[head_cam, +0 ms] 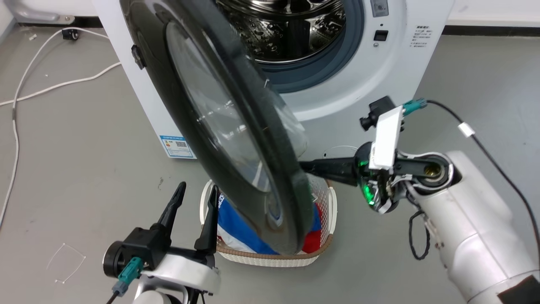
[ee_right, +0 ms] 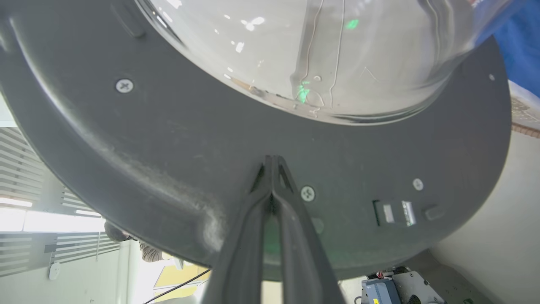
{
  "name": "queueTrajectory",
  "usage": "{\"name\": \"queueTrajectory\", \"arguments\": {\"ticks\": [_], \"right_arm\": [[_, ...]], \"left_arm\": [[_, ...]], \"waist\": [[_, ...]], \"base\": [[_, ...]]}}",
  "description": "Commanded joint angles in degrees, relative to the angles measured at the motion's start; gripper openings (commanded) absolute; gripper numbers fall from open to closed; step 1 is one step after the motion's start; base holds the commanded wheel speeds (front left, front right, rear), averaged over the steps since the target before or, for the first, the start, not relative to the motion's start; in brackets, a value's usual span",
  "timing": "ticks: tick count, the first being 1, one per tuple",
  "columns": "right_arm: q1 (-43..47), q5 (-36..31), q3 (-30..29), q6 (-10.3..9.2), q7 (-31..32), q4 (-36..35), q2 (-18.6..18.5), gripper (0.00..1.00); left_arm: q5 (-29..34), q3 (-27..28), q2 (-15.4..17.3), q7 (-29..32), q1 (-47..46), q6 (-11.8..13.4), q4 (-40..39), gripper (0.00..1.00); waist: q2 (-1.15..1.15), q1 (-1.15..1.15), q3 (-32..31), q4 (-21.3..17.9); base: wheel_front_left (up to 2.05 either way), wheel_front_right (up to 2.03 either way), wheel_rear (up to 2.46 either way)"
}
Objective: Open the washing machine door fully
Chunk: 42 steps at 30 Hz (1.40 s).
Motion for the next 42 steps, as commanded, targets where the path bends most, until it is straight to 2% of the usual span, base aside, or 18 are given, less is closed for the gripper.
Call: {"name": "queueTrajectory", "arguments": {"ticks": [1,10,15,21,28,34,35,36,37,42], "right_arm": [[1.4,0.2,0.5,0.02,0.0,-0.8,0.8,0.00],[5.5,1.3,2.3,0.02,-1.8,-4.6,2.9,0.00],[7.9,0.7,2.3,0.02,-6.3,-8.7,3.4,0.00],[12.9,-0.8,-1.7,0.02,-16.6,-15.4,2.3,0.00],[22.3,-0.3,-10.2,0.02,-29.9,-24.7,1.9,0.00],[32.7,-4.6,-15.0,0.02,-40.4,-31.9,0.0,0.00],[34.5,-5.9,-15.4,0.02,-41.9,-32.5,-0.4,0.24],[36.1,-6.8,-15.7,0.02,-43.6,-33.1,-0.5,0.69],[37.6,-7.5,-16.0,0.02,-44.9,-33.5,-0.4,1.00],[42.8,-15.4,-16.9,0.03,-52.7,-35.5,-1.6,1.00]], "left_arm": [[0.0,-0.1,0.1,-0.1,0.6,-0.1,0.2,1.00],[0.0,0.4,0.0,-0.1,1.7,-0.1,0.6,1.00],[0.2,1.0,0.0,-0.1,2.5,-0.1,0.8,1.00],[0.1,1.0,-0.1,-0.1,2.7,-0.1,1.2,1.00],[-0.2,1.8,0.0,-0.1,3.7,-0.1,1.5,1.00],[-0.3,2.2,0.0,-0.1,4.3,-0.1,1.9,1.00],[-0.2,2.4,0.0,-0.1,4.6,-0.1,2.0,1.00],[-0.3,2.3,0.0,-0.1,4.8,-0.1,2.2,1.00],[-0.3,2.3,-0.1,-0.1,4.9,-0.1,2.3,1.00],[-0.4,2.3,-0.1,-0.1,4.9,-0.1,2.6,1.00]], "waist": [[0.00,0.01,-0.2,-0.3],[0.00,0.01,-1.3,-1.3],[0.00,0.01,-1.8,-2.0],[0.00,0.01,-2.6,-2.4],[0.00,0.01,-3.8,-3.5],[0.00,0.01,-4.9,-4.1],[0.00,0.01,-5.1,-4.2],[0.00,0.01,-5.2,-4.4],[0.00,0.01,-5.3,-4.5],[0.00,0.01,-5.6,-5.1]], "base": [[0.00,0.00,0.00],[0.00,0.00,0.00],[0.00,0.00,0.00],[0.00,0.00,0.00],[0.00,0.00,0.00],[0.00,0.00,0.00],[0.00,0.00,0.00],[0.00,0.00,0.00],[0.00,0.00,0.00],[0.00,0.00,0.00]]}}
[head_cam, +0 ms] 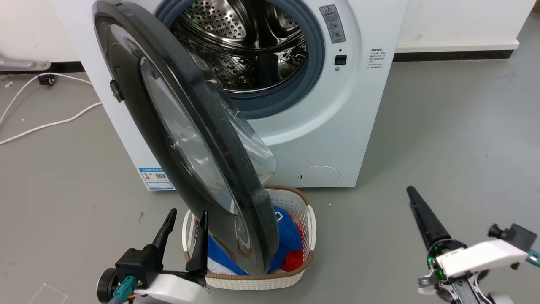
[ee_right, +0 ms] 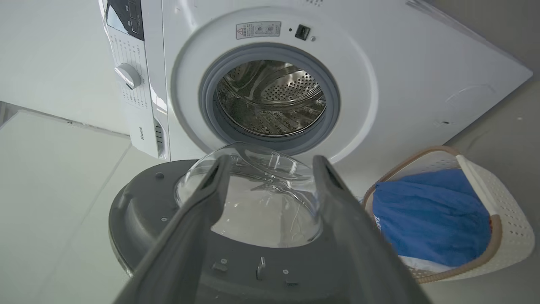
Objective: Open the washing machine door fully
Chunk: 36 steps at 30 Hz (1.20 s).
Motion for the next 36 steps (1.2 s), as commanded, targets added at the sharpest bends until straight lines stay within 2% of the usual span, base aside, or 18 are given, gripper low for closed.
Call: {"name": "queueTrajectory", "arguments": {"ticks": [1,3,8,11,12,15,18,23,36], "right_arm": [[1.4,-3.5,-0.3,0.03,-2.6,-0.9,-0.8,1.00],[2.3,-10.4,-0.7,0.03,-6.8,-1.0,-2.3,1.00],[2.6,-35.4,-3.8,0.03,-15.2,-0.2,-3.9,1.00],[3.1,-50.1,-8.3,0.03,-16.1,-1.9,-1.0,1.00],[3.1,-50.1,-8.3,0.03,-16.1,-1.9,-1.0,1.00],[3.9,-63.3,-11.2,0.02,-15.1,-5.8,1.6,1.00],[5.3,-72.5,-11.1,0.02,-13.6,-9.7,3.3,1.00],[8.9,-77.1,-9.2,0.01,-11.5,-11.3,4.5,1.00],[11.1,-74.1,-7.8,0.01,-12.5,-8.1,4.9,1.00]], "left_arm": [[-0.3,-0.1,0.1,-0.1,0.4,-0.1,0.0,1.00],[-0.3,0.0,0.2,-0.1,0.5,-0.1,0.1,1.00],[-0.3,0.0,0.3,-0.1,0.6,-0.1,0.1,1.00],[-0.3,0.2,0.3,-0.1,0.6,-0.1,0.0,1.00],[-0.3,0.2,0.3,-0.1,0.6,-0.1,0.0,1.00],[-0.3,0.4,0.3,-0.1,0.6,-0.1,0.1,1.00],[-0.3,0.3,0.3,-0.1,0.5,-0.1,0.2,1.00],[-0.1,-0.1,0.5,-0.1,0.0,-0.1,0.5,1.00],[0.1,0.2,0.8,-0.1,-0.6,-0.1,1.2,1.00]], "waist": [[0.00,0.00,0.0,-0.2],[0.00,0.00,0.0,-0.5],[0.00,0.00,0.3,-0.9],[0.00,0.00,0.3,-1.1],[0.00,0.00,0.3,-1.1],[0.00,0.00,0.3,-1.2],[0.00,0.00,0.4,-1.2],[0.00,0.00,0.3,-0.7],[0.00,0.00,-0.2,-0.7]], "base": [[0.00,0.00,0.00],[0.00,0.00,0.00],[0.00,0.00,0.00],[0.00,0.00,0.00],[0.00,0.00,0.00],[0.00,0.00,0.00],[0.00,0.00,0.00],[0.00,0.00,0.00],[0.00,0.00,0.00]]}}
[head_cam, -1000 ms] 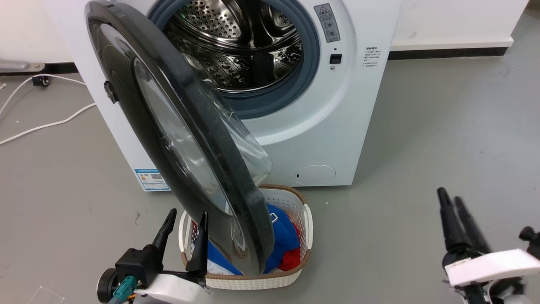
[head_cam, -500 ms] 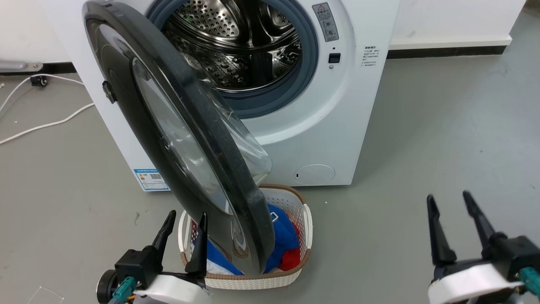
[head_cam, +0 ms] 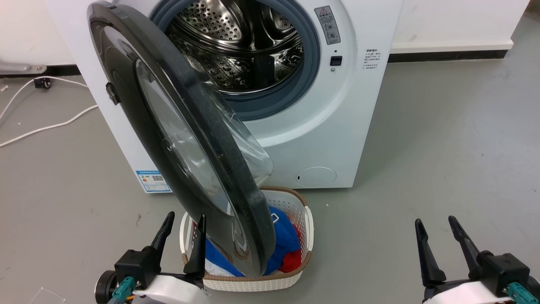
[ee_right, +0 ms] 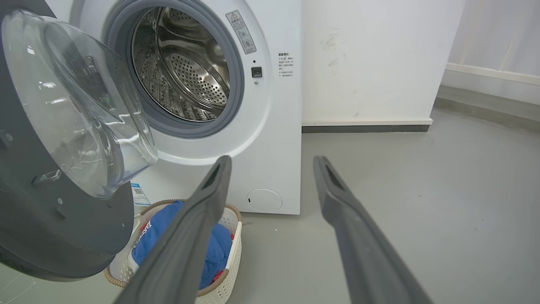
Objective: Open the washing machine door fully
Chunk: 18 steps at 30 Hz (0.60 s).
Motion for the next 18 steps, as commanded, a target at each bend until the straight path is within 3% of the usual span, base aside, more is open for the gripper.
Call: {"name": "queueTrajectory", "arguments": {"ticks": [1,7,8,9,18], "right_arm": [[0.2,0.3,0.0,-0.01,-0.3,0.2,0.2,1.00],[0.2,0.6,-0.1,-0.01,-0.7,0.5,0.2,1.00],[0.2,0.6,0.0,-0.01,-0.7,0.6,0.2,1.00],[0.3,0.6,0.0,-0.01,-0.6,0.6,0.2,1.00],[0.1,0.8,0.4,-0.01,-0.6,0.8,0.2,1.00]], "left_arm": [[0.1,0.0,0.3,-0.1,-0.6,-0.1,0.1,1.00],[-0.2,-0.5,0.3,-0.1,-0.7,-0.1,1.0,0.97],[-0.3,-0.5,0.3,-0.1,-0.8,-0.1,1.2,0.43],[-0.3,-0.5,0.3,-0.1,-0.9,-0.1,1.4,0.00],[-0.3,0.2,0.6,-0.1,-2.1,-0.1,1.9,0.00]], "waist": [[0.00,0.00,-0.1,0.0],[0.00,0.00,-0.3,0.2],[0.00,0.00,-0.3,0.2],[0.00,0.00,-0.4,0.2],[0.00,0.00,-0.3,0.1]], "base": [[0.00,0.00,0.00],[0.00,0.00,0.00],[0.00,0.00,0.00],[0.00,0.00,0.00],[0.00,0.00,0.00]]}}
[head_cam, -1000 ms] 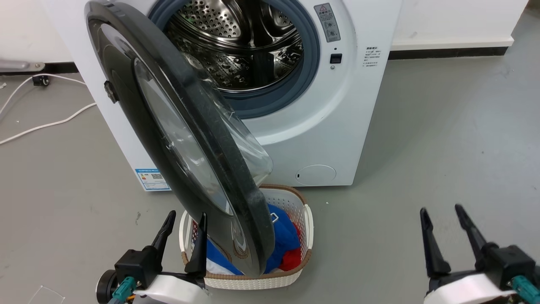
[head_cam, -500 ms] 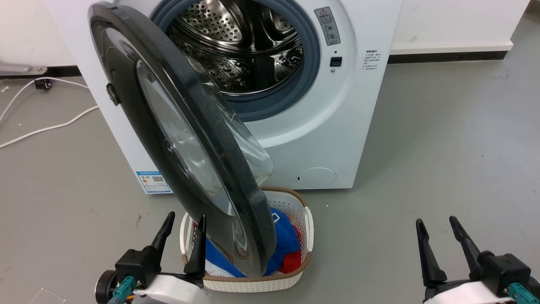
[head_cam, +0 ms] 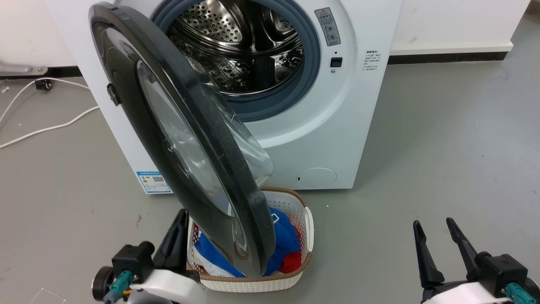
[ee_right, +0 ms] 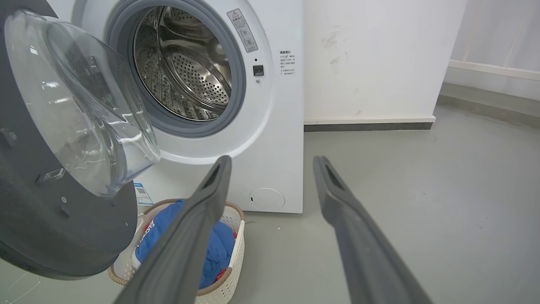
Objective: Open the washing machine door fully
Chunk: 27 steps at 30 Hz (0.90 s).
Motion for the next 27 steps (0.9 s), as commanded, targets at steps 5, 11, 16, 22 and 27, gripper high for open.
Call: {"name": "queueTrajectory", "arguments": {"ticks": [5,11,16,22,27], "right_arm": [[-0.1,0.3,-0.1,-0.01,-0.5,0.1,0.2,1.00],[-0.1,0.7,-0.5,-0.01,-0.8,0.0,0.2,1.00],[-0.5,0.7,-0.9,-0.01,-1.1,-0.2,0.2,1.00],[-0.8,0.8,-0.9,-0.01,-1.3,-0.2,0.2,1.00],[-0.3,0.9,-1.2,-0.01,-1.0,-0.1,0.2,1.00]], "left_arm": [[0.9,1.9,0.5,-0.1,-2.9,0.7,-2.7,0.00],[2.3,3.5,1.6,-0.1,-7.2,2.5,-10.7,0.00],[3.2,3.2,1.7,0.2,-12.6,3.4,-19.8,0.00],[4.1,-1.2,1.0,2.3,-17.6,2.8,-30.3,0.00],[2.1,-8.3,0.1,6.4,-16.9,1.7,-36.9,0.00]], "waist": [[0.00,0.00,0.1,0.1],[0.00,0.00,0.3,0.5],[0.00,0.00,0.7,1.3],[0.00,0.00,0.8,1.4],[0.00,0.00,0.7,1.3]], "base": [[0.00,0.00,0.00],[0.00,0.00,0.00],[0.00,0.00,0.00],[0.00,0.00,0.00],[0.00,0.00,0.00]]}}
